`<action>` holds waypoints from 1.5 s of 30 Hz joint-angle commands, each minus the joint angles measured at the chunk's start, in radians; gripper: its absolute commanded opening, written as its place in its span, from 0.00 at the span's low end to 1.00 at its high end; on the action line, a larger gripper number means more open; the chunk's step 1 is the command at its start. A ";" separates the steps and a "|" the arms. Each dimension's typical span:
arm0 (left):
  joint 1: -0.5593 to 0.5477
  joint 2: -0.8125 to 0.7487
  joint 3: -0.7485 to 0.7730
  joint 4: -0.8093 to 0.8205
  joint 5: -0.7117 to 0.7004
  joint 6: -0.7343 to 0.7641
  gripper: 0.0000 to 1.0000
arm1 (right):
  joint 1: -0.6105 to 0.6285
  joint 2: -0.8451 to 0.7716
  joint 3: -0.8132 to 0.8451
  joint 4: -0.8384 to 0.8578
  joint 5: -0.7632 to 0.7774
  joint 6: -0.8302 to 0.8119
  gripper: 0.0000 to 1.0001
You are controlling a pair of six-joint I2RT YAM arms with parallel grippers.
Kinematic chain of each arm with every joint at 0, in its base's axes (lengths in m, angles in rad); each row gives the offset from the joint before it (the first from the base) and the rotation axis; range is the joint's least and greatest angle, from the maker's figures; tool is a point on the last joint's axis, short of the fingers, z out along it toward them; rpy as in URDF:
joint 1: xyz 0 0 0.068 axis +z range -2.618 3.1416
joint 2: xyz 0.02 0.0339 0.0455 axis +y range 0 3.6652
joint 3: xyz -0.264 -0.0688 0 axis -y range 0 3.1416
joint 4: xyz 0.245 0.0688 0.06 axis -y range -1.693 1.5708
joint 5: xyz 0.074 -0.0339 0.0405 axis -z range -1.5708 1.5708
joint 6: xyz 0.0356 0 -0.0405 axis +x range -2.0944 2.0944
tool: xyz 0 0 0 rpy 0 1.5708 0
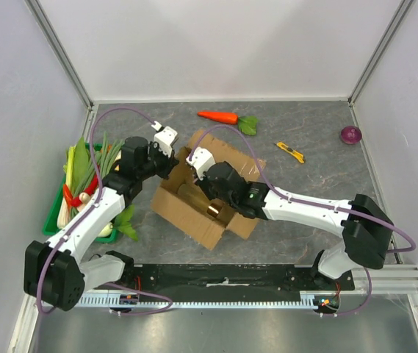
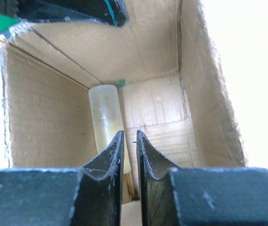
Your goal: Unpack the express box
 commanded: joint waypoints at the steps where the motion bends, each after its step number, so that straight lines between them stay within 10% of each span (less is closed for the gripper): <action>1: 0.002 0.032 0.127 -0.055 -0.060 -0.069 0.04 | -0.011 -0.037 0.051 0.095 0.026 0.046 0.21; 31: 0.002 -0.016 0.038 0.079 0.021 -0.059 0.02 | -0.038 0.284 0.182 -0.315 -0.224 -0.062 0.72; 45: 0.002 -0.006 0.044 0.071 0.023 -0.066 0.02 | -0.038 0.423 0.206 -0.336 -0.060 -0.075 0.62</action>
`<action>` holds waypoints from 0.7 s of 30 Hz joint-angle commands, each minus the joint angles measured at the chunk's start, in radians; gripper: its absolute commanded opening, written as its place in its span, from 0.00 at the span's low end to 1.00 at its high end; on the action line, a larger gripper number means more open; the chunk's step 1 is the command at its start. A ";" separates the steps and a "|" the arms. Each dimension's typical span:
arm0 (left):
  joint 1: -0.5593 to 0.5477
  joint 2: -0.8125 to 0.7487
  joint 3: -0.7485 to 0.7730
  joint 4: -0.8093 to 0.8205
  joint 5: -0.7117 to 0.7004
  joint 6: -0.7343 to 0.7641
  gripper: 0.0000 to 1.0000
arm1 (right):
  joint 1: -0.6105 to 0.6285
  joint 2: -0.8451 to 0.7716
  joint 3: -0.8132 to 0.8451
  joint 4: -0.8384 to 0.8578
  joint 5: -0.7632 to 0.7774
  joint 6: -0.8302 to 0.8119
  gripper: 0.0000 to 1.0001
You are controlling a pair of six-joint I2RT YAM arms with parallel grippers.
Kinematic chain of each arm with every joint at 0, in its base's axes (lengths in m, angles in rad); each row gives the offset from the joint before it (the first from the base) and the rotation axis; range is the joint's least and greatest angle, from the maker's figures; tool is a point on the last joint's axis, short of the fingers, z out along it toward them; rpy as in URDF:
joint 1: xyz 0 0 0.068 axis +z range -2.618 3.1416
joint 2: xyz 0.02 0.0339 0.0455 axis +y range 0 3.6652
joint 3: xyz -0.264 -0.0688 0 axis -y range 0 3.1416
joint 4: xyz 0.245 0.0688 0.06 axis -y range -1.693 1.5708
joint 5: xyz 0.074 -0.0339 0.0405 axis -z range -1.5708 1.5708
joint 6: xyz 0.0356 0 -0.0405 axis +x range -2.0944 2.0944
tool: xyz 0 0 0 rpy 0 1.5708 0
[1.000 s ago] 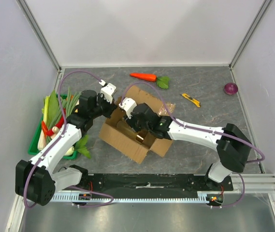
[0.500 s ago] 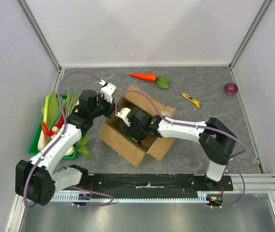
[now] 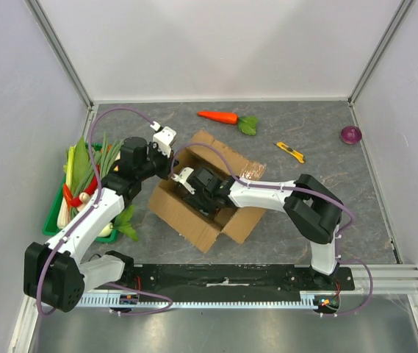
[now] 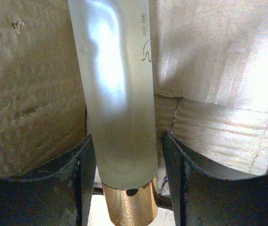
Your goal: Unpack the express box
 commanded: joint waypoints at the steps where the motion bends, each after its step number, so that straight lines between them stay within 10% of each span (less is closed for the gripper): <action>1: -0.002 -0.010 0.029 0.107 0.023 -0.040 0.02 | 0.006 0.037 0.006 -0.032 0.098 -0.006 0.57; 12: -0.002 -0.007 0.026 0.104 0.004 -0.029 0.02 | 0.006 -0.164 -0.146 0.185 0.146 0.022 0.06; 21: -0.004 -0.003 0.031 0.101 -0.008 -0.029 0.02 | 0.006 -0.320 -0.184 0.278 0.146 0.034 0.00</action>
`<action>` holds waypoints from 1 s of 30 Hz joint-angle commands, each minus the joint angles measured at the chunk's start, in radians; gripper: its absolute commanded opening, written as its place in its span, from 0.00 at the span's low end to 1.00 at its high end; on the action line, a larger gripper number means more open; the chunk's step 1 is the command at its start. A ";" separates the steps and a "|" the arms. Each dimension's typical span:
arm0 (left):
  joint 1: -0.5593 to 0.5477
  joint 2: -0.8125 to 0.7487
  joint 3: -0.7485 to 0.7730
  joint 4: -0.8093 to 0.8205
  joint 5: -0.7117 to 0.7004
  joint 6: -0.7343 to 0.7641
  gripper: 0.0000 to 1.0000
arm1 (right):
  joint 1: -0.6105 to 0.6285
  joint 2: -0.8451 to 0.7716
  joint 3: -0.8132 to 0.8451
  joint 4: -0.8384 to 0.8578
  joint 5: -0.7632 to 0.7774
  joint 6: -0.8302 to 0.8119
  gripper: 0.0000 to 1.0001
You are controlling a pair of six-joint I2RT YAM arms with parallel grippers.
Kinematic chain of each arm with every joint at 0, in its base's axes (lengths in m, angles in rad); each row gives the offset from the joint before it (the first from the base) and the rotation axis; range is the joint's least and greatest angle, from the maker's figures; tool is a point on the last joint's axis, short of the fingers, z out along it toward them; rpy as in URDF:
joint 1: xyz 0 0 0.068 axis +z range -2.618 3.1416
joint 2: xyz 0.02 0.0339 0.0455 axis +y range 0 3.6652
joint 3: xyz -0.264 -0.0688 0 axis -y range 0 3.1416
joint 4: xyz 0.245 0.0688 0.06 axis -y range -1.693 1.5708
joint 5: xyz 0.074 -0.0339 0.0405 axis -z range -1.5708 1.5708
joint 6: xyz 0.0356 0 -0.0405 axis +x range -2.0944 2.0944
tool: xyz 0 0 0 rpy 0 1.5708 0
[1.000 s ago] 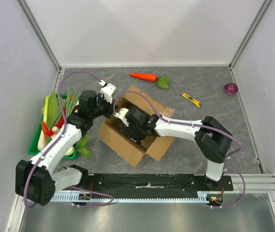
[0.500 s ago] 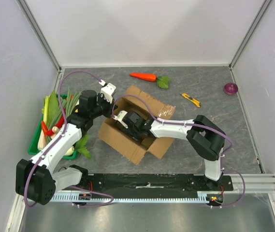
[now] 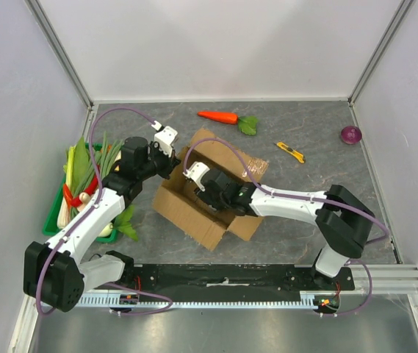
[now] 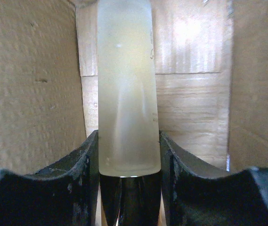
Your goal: Unpack the express box
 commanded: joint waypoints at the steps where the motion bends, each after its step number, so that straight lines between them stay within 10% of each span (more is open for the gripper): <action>1: 0.004 -0.005 0.033 0.070 -0.016 -0.028 0.02 | -0.005 -0.110 0.018 0.129 0.025 0.023 0.00; 30: 0.006 0.150 0.280 -0.218 -0.261 -0.204 0.02 | -0.060 -0.354 0.162 0.094 0.027 0.091 0.00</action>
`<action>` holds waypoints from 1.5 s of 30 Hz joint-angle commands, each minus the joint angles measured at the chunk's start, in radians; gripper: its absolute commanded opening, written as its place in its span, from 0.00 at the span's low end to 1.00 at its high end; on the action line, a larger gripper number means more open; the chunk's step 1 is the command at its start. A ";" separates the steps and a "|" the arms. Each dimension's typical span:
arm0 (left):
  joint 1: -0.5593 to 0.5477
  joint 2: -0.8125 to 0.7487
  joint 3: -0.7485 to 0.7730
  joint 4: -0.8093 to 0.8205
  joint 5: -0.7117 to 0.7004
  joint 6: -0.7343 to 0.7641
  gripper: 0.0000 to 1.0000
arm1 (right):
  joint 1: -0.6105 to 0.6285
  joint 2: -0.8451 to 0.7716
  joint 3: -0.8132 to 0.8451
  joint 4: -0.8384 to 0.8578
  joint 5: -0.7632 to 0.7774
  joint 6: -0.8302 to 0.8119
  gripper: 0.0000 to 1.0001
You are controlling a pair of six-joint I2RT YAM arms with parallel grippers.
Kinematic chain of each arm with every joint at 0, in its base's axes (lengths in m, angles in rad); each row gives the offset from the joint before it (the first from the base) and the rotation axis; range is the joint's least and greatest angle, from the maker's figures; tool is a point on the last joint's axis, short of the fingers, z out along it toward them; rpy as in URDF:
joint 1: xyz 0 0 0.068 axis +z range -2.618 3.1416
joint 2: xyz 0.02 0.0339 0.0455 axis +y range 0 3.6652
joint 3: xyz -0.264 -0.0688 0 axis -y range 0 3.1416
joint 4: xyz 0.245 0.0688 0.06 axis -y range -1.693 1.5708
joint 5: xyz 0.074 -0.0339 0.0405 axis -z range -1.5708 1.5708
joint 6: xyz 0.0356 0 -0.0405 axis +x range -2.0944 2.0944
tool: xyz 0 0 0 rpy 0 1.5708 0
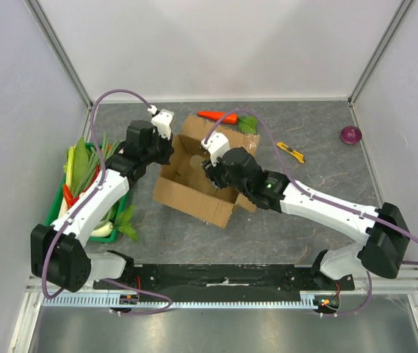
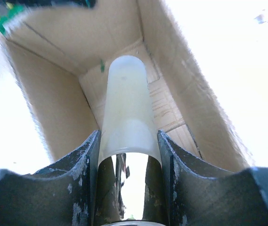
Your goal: Unpack the express box
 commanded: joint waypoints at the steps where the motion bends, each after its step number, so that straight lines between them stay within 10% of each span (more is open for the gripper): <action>1: 0.005 0.029 0.101 -0.066 -0.069 -0.101 0.02 | -0.018 -0.088 0.116 0.070 0.022 0.027 0.00; 11: 0.048 0.088 0.201 -0.152 -0.175 -0.181 0.02 | -0.056 -0.122 0.212 -0.053 0.071 0.076 0.00; 27: 0.206 0.327 0.457 -0.385 0.032 -0.227 0.21 | -0.118 -0.192 0.348 -0.401 0.222 0.203 0.00; 33: 0.206 0.332 0.488 -0.387 0.026 -0.207 0.58 | -0.150 -0.177 0.376 -0.591 0.181 0.301 0.00; 45: 0.206 0.202 0.488 -0.347 -0.169 -0.178 0.94 | -0.237 -0.077 0.336 -0.851 0.062 0.439 0.00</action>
